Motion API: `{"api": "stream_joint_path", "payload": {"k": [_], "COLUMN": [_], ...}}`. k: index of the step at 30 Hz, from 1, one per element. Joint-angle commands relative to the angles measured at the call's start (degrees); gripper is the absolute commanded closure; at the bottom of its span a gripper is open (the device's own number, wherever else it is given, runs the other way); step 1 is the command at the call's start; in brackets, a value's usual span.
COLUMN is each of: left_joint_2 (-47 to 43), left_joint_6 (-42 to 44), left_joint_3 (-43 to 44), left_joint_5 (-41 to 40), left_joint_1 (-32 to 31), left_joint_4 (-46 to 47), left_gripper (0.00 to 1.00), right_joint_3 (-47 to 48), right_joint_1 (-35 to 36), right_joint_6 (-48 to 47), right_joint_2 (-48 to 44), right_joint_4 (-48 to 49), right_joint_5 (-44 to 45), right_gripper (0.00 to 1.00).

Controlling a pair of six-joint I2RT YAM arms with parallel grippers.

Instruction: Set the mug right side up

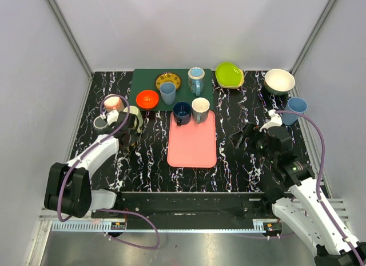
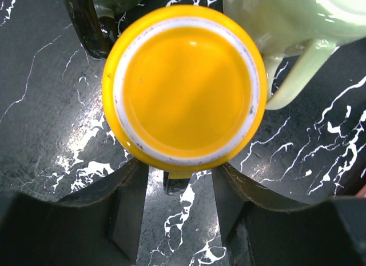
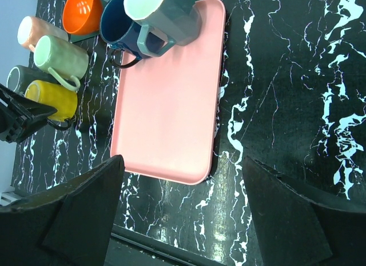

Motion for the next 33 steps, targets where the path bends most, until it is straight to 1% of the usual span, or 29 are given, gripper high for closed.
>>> {"api": "stream_joint_path", "payload": {"k": [1, 4, 7, 8, 11, 12, 14, 17, 20, 23, 24, 26, 27, 29, 30, 32, 33], "left_joint_2": [1.3, 1.3, 1.4, 1.5, 1.2, 0.8, 0.4, -1.1, -4.6, -10.9, -13.8, -16.7, -19.5, -22.1, -24.0, -26.0, -28.5], "left_joint_6": [0.4, 0.5, 0.6, 0.6, 0.8, 0.8, 0.8, 0.8, 0.6, -0.7, -1.0, -2.2, -2.6, -3.4, -3.6, -4.2, -4.3], "left_joint_3": [2.1, 2.1, 2.1, 2.1, 1.9, 1.8, 1.5, 1.3, 1.3, 2.2, 2.7, 3.8, 4.1, 4.3, 4.5, 4.6, 4.6], "left_joint_5": [0.9, 1.0, 1.2, 1.4, 1.8, 1.8, 2.3, 4.3, 7.8, 7.9, 7.6, 7.9, 8.2, 8.9, 9.6, 11.0, 11.3], "left_joint_1": [1.8, 2.3, 2.8, 2.9, 3.0, 3.0, 3.0, 2.9, 1.8, -3.5, -6.7, -9.9, -12.9, -15.7, -17.4, -18.9, -20.1], "left_joint_4": [3.1, 3.7, 3.6, 3.7, 3.7, 3.7, 3.8, 3.7, 2.8, 0.2, -1.4, -2.6, -2.8, -2.7, -2.3, -2.2, -1.7], "left_gripper": [0.52, 0.55, 0.63, 0.69, 0.81, 0.90, 1.00, 1.00, 1.00, 1.00, 1.00, 1.00, 1.00, 1.00, 1.00, 1.00, 1.00], "right_joint_3": [-0.1, -0.3, -0.5, -0.5, -0.5, -0.5, -0.5, -0.5, -0.6, -1.0, -1.3, -1.8, -2.3, -2.7, -3.2, -3.7, -4.3], "right_joint_1": [0.2, 0.2, 0.2, 0.3, 0.2, 0.2, 0.2, 0.2, 0.2, 0.2, 0.2, 0.2, 0.2, 0.2, 0.2, 0.2, 0.2], "right_joint_6": [-0.4, -0.4, -0.5, -0.5, -0.4, -0.5, -0.4, -0.3, -0.1, 0.3, 0.6, 0.8, 1.6, 2.9, 4.8, 7.1, 10.0], "right_joint_2": [-0.2, -0.7, -0.9, -0.8, -0.9, -0.9, -1.1, -1.2, -1.0, -0.7, -0.7, -0.1, 0.1, 1.3, 1.5, 2.0, 2.0], "right_joint_4": [2.3, 2.2, 2.2, 2.2, 2.2, 2.0, 2.0, 1.9, 2.2, 2.8, 3.0, 3.9, 4.5, 7.4, 10.0, 13.0, 14.8], "right_joint_5": [-0.6, -0.4, -0.4, -0.4, -0.4, -0.3, -0.3, -0.9, -2.7, -5.9, -7.6, -9.5, -12.5, -16.9, -21.4, -25.3, -28.8], "right_gripper": [0.11, 0.11, 0.11, 0.11, 0.11, 0.11, 0.11, 0.11, 0.12, 0.12, 0.13, 0.13, 0.13, 0.13, 0.14, 0.14, 0.14]}}
